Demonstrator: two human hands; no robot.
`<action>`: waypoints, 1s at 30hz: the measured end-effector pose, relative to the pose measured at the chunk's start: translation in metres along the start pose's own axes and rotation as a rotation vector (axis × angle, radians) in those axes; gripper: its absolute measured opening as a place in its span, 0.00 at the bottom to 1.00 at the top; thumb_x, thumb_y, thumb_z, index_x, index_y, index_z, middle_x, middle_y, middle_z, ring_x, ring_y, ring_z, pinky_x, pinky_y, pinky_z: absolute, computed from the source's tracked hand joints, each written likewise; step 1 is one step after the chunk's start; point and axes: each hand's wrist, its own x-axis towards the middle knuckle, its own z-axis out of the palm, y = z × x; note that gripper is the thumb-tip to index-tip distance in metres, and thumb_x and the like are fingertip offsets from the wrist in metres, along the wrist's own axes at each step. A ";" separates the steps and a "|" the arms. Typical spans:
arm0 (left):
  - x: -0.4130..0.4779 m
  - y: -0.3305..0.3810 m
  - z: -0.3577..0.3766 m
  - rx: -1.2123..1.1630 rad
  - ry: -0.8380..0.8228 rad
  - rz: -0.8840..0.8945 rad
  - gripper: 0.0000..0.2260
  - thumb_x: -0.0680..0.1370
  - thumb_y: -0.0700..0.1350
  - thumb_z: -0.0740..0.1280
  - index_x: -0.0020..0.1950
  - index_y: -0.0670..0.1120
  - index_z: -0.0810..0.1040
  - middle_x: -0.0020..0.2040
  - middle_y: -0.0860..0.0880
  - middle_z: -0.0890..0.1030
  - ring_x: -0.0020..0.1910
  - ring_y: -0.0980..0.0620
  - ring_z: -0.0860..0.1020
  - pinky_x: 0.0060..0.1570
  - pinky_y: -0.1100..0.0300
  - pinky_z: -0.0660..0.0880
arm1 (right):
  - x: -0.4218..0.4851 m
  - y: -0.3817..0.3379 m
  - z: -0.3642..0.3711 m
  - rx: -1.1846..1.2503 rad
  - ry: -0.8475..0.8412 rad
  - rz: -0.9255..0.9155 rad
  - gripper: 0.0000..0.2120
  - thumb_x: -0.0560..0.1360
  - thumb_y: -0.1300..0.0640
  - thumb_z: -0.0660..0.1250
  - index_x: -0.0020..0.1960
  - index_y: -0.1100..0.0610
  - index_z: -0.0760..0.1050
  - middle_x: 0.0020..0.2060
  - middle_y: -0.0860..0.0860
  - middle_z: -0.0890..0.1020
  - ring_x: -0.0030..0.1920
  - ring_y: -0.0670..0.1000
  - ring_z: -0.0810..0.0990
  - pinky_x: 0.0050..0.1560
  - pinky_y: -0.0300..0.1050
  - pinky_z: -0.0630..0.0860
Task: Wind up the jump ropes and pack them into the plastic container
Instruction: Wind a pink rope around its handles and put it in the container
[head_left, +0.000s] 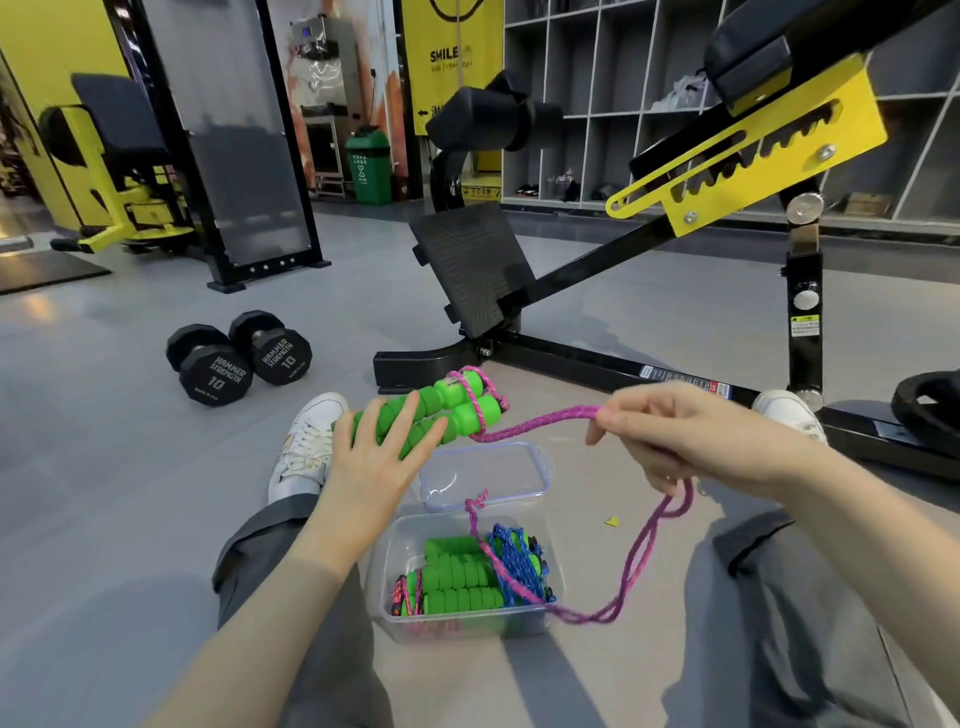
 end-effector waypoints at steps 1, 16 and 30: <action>-0.001 0.000 -0.001 0.001 0.006 0.034 0.30 0.70 0.28 0.48 0.68 0.47 0.70 0.64 0.37 0.75 0.55 0.35 0.69 0.51 0.42 0.65 | 0.000 -0.007 -0.003 -0.062 0.018 -0.023 0.16 0.73 0.48 0.62 0.47 0.61 0.78 0.23 0.51 0.63 0.24 0.50 0.61 0.29 0.40 0.67; 0.027 0.022 -0.046 -0.155 0.281 0.312 0.31 0.71 0.31 0.70 0.70 0.52 0.69 0.68 0.43 0.69 0.60 0.38 0.72 0.56 0.43 0.69 | 0.055 0.003 -0.029 -0.058 0.440 -0.124 0.13 0.80 0.52 0.59 0.43 0.57 0.77 0.26 0.48 0.61 0.28 0.48 0.58 0.31 0.42 0.59; 0.048 0.029 -0.052 -0.173 0.394 0.088 0.24 0.79 0.29 0.53 0.68 0.51 0.70 0.67 0.42 0.70 0.59 0.37 0.73 0.55 0.43 0.70 | 0.059 0.072 0.042 0.497 0.449 -0.040 0.15 0.79 0.65 0.57 0.33 0.59 0.66 0.25 0.53 0.62 0.23 0.45 0.54 0.30 0.40 0.49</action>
